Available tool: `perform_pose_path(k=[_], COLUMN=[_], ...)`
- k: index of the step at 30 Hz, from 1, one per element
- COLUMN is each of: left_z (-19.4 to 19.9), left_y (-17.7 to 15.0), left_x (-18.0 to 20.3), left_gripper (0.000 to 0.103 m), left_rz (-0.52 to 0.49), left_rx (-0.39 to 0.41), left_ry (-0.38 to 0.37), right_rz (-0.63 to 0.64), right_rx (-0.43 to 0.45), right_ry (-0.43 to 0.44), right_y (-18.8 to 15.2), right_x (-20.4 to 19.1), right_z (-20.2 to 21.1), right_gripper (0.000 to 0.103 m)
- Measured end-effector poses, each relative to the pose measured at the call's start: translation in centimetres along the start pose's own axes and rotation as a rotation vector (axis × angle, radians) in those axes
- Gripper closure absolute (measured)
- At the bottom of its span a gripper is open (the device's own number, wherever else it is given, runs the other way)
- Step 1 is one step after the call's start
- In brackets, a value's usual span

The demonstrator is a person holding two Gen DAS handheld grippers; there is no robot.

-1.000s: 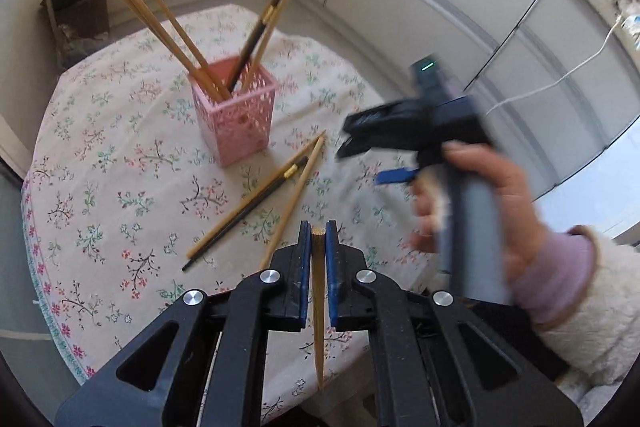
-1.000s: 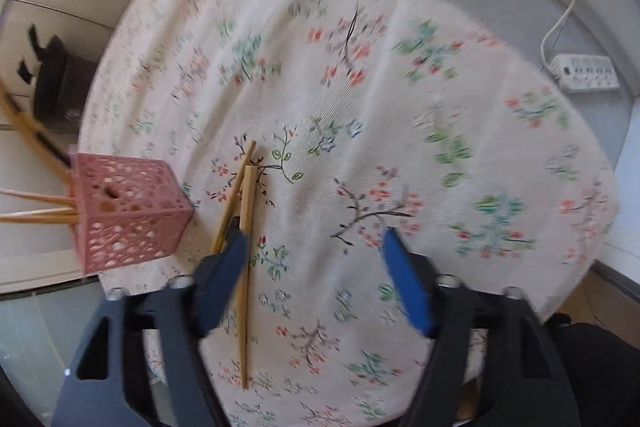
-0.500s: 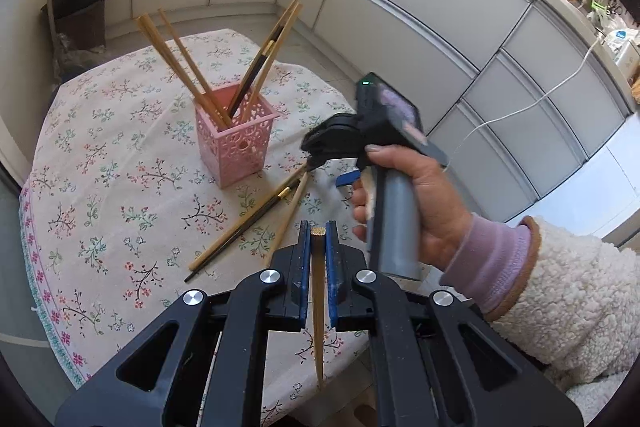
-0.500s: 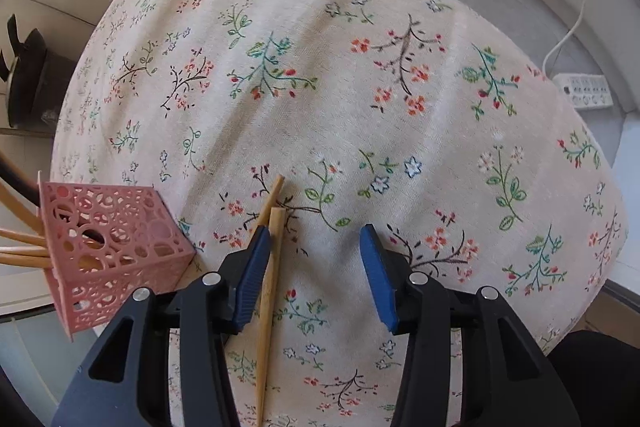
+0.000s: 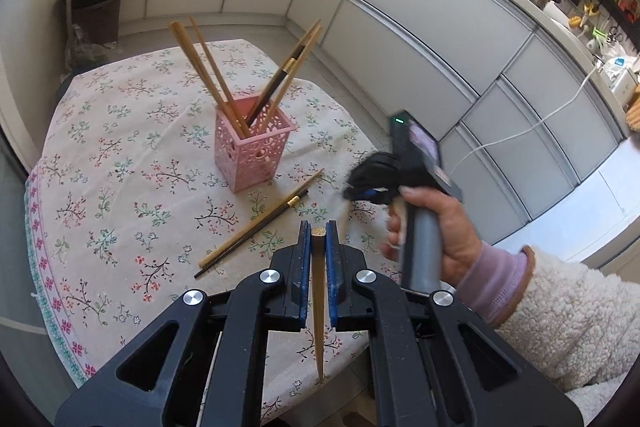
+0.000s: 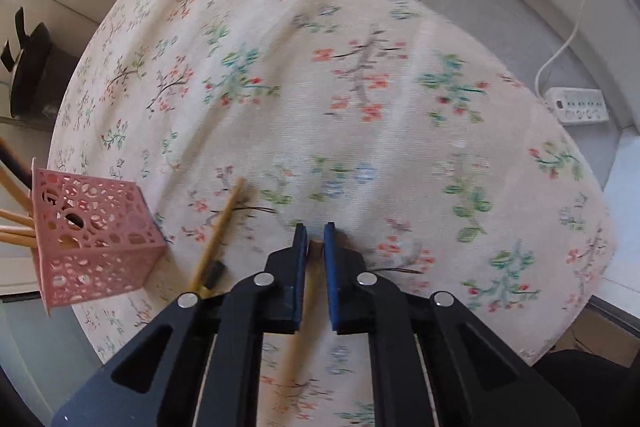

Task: Organize utensils
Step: 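Carry both held chopsticks upright over the pink basket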

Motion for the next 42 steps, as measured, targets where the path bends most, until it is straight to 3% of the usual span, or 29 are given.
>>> perform_pose_path(k=[8,22,32,38,42], left_z=[-0.3,0.5,2.6,4.5,6.3], left_y=[0.1,0.5,1.4,3.7,7.1], left_x=[0.2,1.4,1.6,1.6,1.6], left_gripper=[0.096,0.096,0.096,0.096,0.096], left_rz=[-0.002,-0.045,0.012,0.058,0.065], left_rx=[-0.003,0.031,0.110,0.180,0.233], left_ry=[0.061,0.216,0.251,0.270,0.297], right_rz=[-0.057,0.099,0.212,0.231,0.210], right_rx=[0.058,0.191,0.252,0.272,0.286], right_ry=[0.080,0.287,0.378,0.418,0.446], right_y=[0.5,-1.2,-3.8,-3.7,-2.8], right_x=[6.0,3.2,3.5,3.8,4.5], right_z=[3.5,14.5,20.5,22.8,23.9], right_gripper=[0.096,0.096,0.096,0.096,0.096])
Point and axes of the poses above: each gripper's, at about its wrist camera, not at the fingertips, and z roughly against the way its jaws point, x to its right, y to its top, the point moved 7 cm from there along -z, roughly the way its jaws point, and after that the axes turned 5 degrees about -z, right-handed, at the moved point
